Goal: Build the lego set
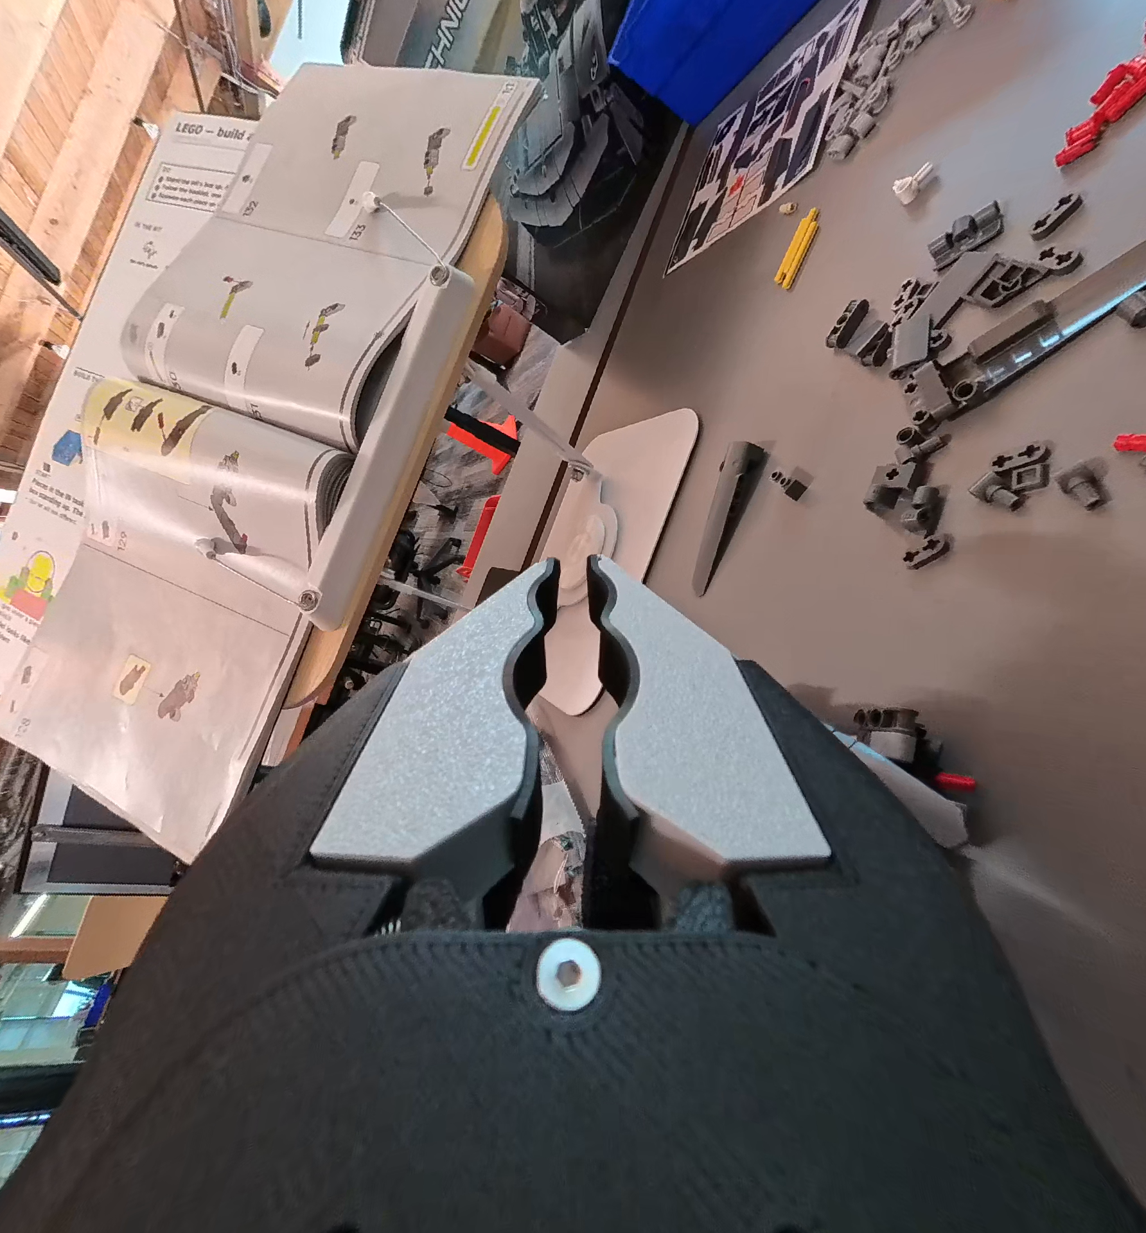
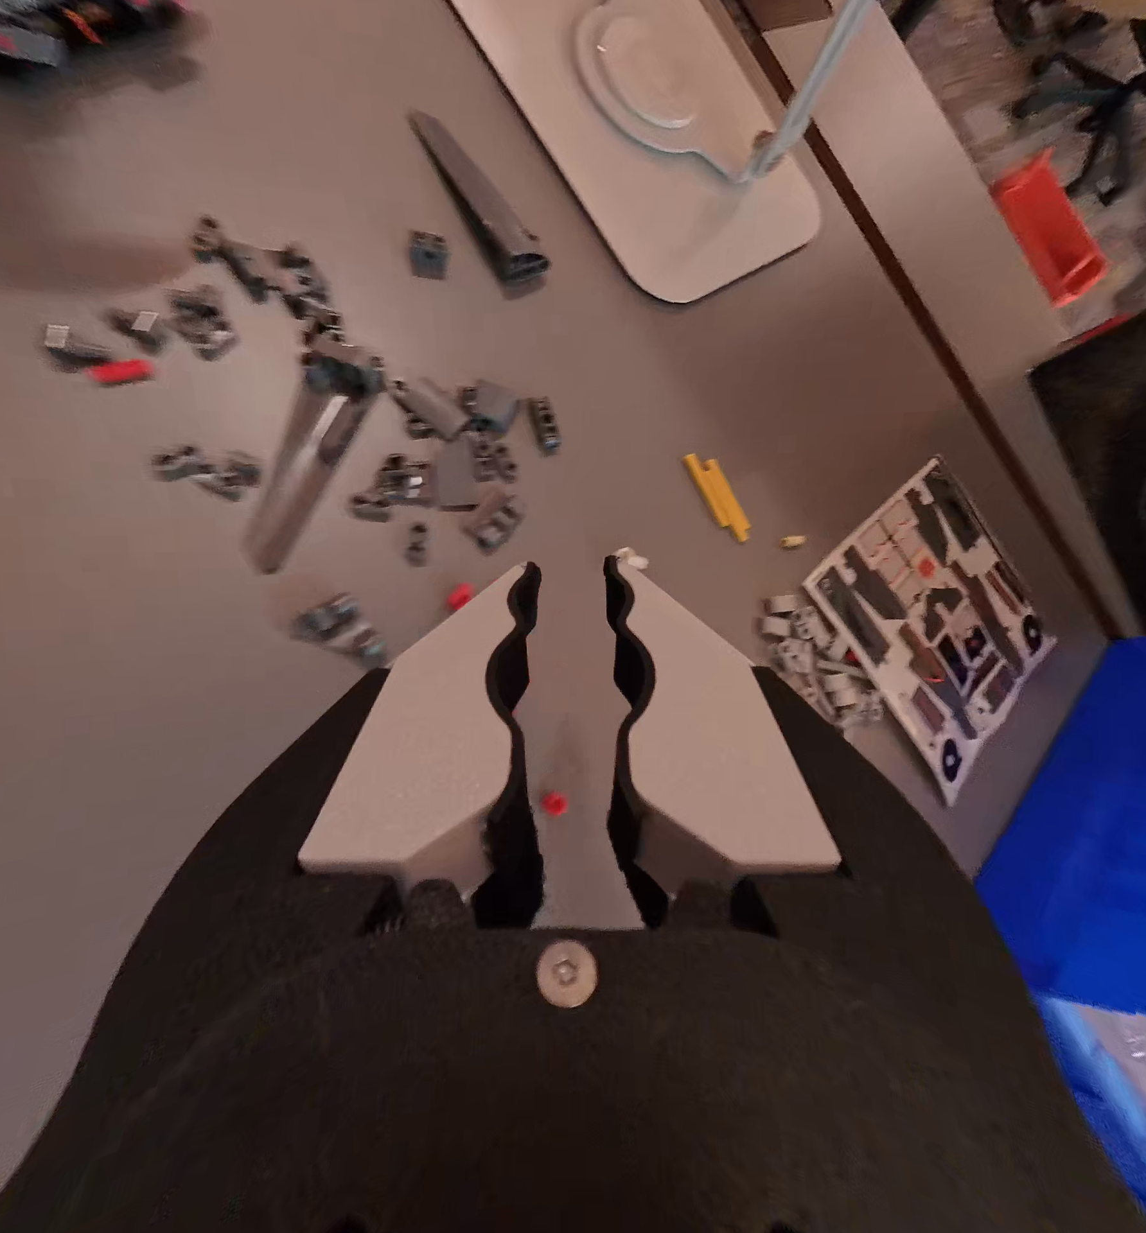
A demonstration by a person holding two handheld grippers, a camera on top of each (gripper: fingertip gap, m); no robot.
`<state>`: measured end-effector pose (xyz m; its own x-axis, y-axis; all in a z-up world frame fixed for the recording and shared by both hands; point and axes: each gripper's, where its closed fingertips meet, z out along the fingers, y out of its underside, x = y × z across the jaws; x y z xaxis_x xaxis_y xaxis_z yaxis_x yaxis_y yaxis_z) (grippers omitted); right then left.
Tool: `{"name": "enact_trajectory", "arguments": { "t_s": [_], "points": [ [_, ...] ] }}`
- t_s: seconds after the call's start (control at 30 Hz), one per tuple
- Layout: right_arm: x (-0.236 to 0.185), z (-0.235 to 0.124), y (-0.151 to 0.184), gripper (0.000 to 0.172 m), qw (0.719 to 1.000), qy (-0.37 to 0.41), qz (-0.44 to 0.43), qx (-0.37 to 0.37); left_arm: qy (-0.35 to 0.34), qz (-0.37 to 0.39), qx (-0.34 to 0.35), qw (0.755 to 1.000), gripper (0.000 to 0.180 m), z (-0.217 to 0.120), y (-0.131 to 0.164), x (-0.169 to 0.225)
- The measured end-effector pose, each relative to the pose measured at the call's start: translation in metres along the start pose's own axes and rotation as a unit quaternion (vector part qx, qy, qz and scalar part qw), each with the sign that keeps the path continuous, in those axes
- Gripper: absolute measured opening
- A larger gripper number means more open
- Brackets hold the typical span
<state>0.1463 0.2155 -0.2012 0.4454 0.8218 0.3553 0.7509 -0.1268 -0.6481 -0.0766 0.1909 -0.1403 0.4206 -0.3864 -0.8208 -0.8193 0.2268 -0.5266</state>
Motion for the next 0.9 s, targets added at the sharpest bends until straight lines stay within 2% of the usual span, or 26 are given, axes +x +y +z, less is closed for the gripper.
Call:
{"name": "enact_trajectory", "arguments": {
  "t_s": [0.2, 0.4, 0.63, 0.9],
  "points": [
    [0.045, 0.060, 0.001, 0.017, 0.996, 0.013, -0.065, -0.056, -0.001, 0.003, 0.002, 1.000, 0.007, 0.000, 0.000, 0.000],
    [0.047, 0.097, -0.003, 0.002, 0.988, -0.056, -0.135, -0.054, 0.008, -0.003, -0.001, 1.000, 0.007, 0.002, 0.004, 0.001],
    [0.056, 0.105, -0.005, 0.000, 0.979, -0.108, -0.167, -0.036, 0.025, -0.013, 0.003, 1.000, 0.007, 0.004, 0.005, 0.005],
    [0.067, 0.105, -0.004, 0.000, 0.974, -0.116, -0.192, -0.041, 0.031, -0.017, 0.005, 0.999, 0.006, 0.005, 0.002, 0.004]
  ]
}}
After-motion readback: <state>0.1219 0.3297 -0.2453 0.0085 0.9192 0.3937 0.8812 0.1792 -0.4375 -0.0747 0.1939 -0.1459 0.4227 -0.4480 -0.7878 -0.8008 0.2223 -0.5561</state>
